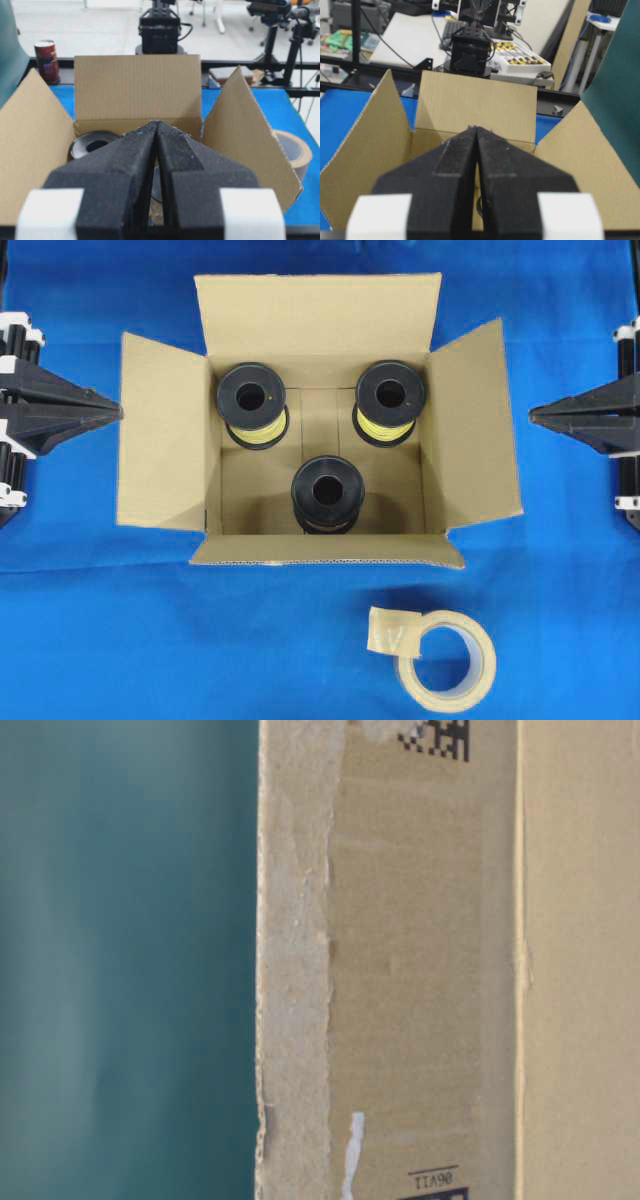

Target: Close the cardboard box.

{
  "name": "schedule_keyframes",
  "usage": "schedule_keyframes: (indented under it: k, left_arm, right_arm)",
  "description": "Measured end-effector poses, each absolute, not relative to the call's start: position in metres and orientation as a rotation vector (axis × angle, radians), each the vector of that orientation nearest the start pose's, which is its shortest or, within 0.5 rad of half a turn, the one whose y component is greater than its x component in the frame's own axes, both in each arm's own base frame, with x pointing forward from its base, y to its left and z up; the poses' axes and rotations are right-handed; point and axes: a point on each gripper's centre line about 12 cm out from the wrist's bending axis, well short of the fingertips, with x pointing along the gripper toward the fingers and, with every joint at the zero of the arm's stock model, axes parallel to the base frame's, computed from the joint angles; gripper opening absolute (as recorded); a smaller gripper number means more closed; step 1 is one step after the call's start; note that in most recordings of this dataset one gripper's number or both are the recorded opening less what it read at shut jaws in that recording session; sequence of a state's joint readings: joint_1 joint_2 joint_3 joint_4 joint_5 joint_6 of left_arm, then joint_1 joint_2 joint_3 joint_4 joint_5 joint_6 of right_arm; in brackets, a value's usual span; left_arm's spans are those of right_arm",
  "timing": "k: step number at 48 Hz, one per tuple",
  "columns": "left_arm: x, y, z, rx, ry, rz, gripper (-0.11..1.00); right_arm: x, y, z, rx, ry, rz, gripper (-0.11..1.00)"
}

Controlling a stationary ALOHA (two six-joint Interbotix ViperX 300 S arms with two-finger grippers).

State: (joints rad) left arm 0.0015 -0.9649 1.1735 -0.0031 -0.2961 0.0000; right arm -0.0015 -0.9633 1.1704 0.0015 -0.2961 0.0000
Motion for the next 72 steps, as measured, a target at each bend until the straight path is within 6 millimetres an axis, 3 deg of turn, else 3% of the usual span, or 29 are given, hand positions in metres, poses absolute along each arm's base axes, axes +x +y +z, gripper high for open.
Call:
schedule_keyframes:
  k: [10, 24, 32, 41, 57, 72]
  left_arm:
    - [0.191, -0.002, 0.294, -0.021, -0.043, -0.009, 0.00]
    - [0.163, 0.001, 0.291, 0.013, 0.120, 0.003, 0.00]
    - [0.150, 0.006, 0.277, 0.013, 0.247, 0.037, 0.00]
    - [0.148, 0.009, 0.249, 0.013, 0.352, 0.052, 0.00]
    - [0.154, 0.009, 0.210, 0.008, 0.448, 0.052, 0.00]
    - [0.161, 0.010, 0.208, 0.008, 0.411, 0.056, 0.00]
  right_arm:
    - [0.197, -0.001, 0.300, 0.027, -0.048, -0.003, 0.00]
    - [0.174, 0.000, 0.301, 0.075, 0.141, -0.003, 0.00]
    - [0.166, 0.001, 0.284, 0.079, 0.288, -0.005, 0.00]
    - [0.166, 0.001, 0.249, 0.081, 0.416, -0.009, 0.00]
    - [0.183, 0.000, 0.200, 0.093, 0.546, -0.021, 0.00]
    - [0.192, 0.000, 0.198, 0.091, 0.507, -0.021, 0.00]
